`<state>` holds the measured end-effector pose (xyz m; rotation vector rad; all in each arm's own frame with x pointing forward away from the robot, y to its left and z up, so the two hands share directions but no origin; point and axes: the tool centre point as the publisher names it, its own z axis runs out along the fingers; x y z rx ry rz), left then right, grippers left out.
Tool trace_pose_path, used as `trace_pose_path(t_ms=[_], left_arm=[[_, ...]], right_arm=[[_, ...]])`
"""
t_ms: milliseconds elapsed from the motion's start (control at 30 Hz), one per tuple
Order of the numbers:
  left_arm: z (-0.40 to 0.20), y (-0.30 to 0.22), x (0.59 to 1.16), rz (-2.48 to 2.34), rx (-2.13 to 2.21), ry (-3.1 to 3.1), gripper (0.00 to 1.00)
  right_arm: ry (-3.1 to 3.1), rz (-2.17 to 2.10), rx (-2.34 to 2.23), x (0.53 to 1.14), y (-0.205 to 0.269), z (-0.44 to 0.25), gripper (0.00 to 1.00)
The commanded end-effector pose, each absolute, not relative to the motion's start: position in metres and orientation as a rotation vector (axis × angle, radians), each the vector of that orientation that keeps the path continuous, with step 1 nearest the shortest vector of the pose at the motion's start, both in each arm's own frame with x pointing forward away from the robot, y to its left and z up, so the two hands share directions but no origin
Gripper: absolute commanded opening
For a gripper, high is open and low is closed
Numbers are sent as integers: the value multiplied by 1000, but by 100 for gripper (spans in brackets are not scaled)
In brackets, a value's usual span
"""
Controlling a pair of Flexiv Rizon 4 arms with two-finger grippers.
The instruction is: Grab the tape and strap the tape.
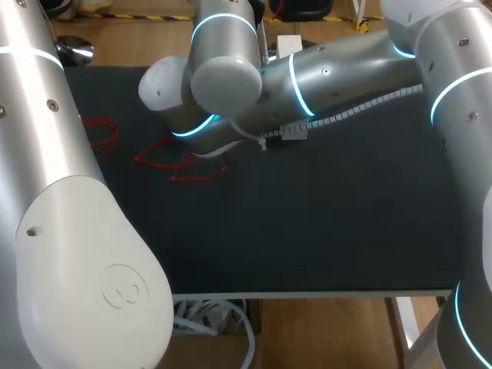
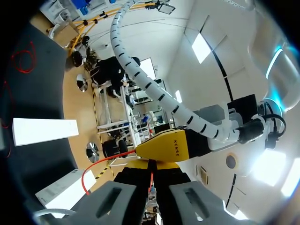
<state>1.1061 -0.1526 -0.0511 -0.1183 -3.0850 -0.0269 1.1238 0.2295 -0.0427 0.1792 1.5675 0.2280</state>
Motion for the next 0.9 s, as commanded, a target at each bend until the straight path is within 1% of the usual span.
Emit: trace_pose_path(t_ms=[33, 267, 300, 333, 367, 400, 433, 500, 567, 667, 700, 767, 867, 900], left_arm=[[-50, -154, 1106, -33, -117, -3083, 0], [-50, -154, 1106, -33, -117, -3083, 0], [-50, -154, 1106, -33, -117, -3083, 0], [-50, -154, 1106, -33, -117, -3083, 0], [-50, -154, 1106, -33, -117, -3083, 0], [-50, -154, 1106, -33, -117, -3083, 0], [-50, -154, 1106, -33, -117, -3083, 0], [-50, -154, 1106, -33, -117, -3083, 0], [-50, -154, 1106, -33, -117, -3083, 0], [-50, -154, 1106, -33, -117, -3083, 0], [-50, -154, 1106, -33, -117, -3083, 0], [-50, -154, 1106, -33, -117, -3083, 0], [-50, -154, 1106, -33, -117, -3083, 0], [-50, -154, 1106, -33, -117, -3083, 0]], right_arm=[[1577, 230, 181, 1122, 228, -40, 0], [1582, 239, 178, 1119, 228, -41, 0], [1584, 241, 178, 1119, 228, -41, 13], [1586, 244, 179, 1119, 228, -41, 13], [1586, 245, 180, 1119, 228, -41, 10], [1587, 246, 181, 1119, 228, -41, 2], [1588, 246, 181, 1118, 228, -41, 0], [1588, 248, 182, 1117, 228, -41, 2], [1589, 249, 182, 1117, 227, -42, 11], [1591, 249, 183, 1115, 227, -42, 9], [1592, 249, 183, 1115, 227, -42, 11], [1592, 249, 183, 1113, 226, -42, 5], [1592, 252, 181, 1111, 226, -42, 6], [1592, 253, 181, 1110, 225, -42, 10]])
